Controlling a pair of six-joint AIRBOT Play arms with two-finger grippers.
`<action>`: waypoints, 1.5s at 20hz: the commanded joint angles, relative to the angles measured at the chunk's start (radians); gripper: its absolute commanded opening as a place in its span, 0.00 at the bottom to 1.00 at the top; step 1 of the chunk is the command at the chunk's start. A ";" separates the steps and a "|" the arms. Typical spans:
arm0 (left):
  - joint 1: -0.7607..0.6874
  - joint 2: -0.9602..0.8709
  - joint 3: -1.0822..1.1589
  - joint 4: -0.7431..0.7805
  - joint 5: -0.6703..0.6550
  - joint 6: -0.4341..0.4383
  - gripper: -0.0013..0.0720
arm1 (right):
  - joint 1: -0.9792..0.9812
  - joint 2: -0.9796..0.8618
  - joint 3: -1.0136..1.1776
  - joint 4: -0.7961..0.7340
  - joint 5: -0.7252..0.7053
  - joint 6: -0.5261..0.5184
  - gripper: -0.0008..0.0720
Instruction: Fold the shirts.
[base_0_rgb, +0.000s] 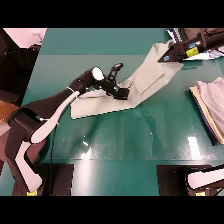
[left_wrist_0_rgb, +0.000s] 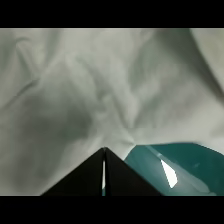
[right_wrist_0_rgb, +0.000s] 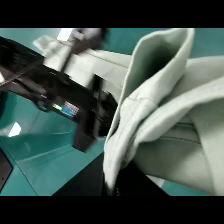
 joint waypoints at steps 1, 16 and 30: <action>-0.027 -0.034 0.011 -0.013 0.041 -0.005 0.06 | 0.105 0.005 0.016 -0.001 -0.029 0.014 0.03; 0.201 0.218 0.010 0.426 -0.227 -0.027 0.06 | 0.285 -0.004 -0.005 0.000 -0.137 -0.054 0.03; 0.574 0.583 0.010 0.468 -0.289 -0.027 0.06 | 0.695 -0.246 -0.005 -0.131 -0.516 -0.126 0.83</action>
